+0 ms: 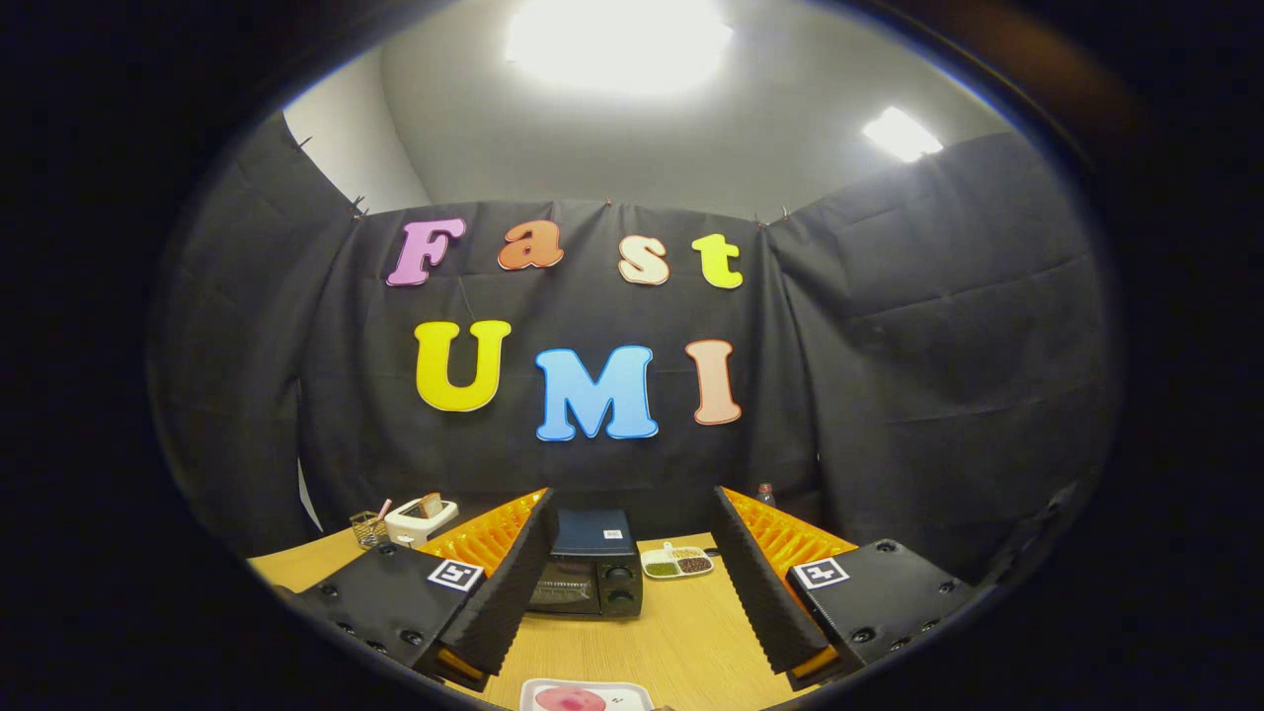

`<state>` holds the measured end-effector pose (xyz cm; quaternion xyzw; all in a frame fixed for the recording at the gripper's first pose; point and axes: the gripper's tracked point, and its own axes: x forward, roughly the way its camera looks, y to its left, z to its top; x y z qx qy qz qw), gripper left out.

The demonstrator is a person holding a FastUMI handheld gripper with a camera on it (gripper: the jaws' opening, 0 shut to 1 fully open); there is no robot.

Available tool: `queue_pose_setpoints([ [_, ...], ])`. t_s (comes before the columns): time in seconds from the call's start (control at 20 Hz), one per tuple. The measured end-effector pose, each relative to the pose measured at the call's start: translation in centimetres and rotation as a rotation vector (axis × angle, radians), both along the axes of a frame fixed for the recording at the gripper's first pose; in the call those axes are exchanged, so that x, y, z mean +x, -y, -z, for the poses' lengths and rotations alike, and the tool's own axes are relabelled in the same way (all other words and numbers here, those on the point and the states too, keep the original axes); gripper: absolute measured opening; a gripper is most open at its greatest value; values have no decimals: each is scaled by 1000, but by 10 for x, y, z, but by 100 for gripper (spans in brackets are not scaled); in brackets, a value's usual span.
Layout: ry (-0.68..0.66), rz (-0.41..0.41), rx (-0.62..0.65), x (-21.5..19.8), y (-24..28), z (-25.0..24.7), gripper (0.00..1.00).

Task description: Open the toaster oven, put the food inside, and close the toaster oven door.

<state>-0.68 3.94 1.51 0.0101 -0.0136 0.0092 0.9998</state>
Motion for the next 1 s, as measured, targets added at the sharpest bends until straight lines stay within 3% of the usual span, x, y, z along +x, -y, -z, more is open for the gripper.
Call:
queue_pose_setpoints([
  [0.45, -37, -67, 26, 49, -46, 21, 98],
  [1.0, -139, -150, 9, 139, -96, 79, 98],
])
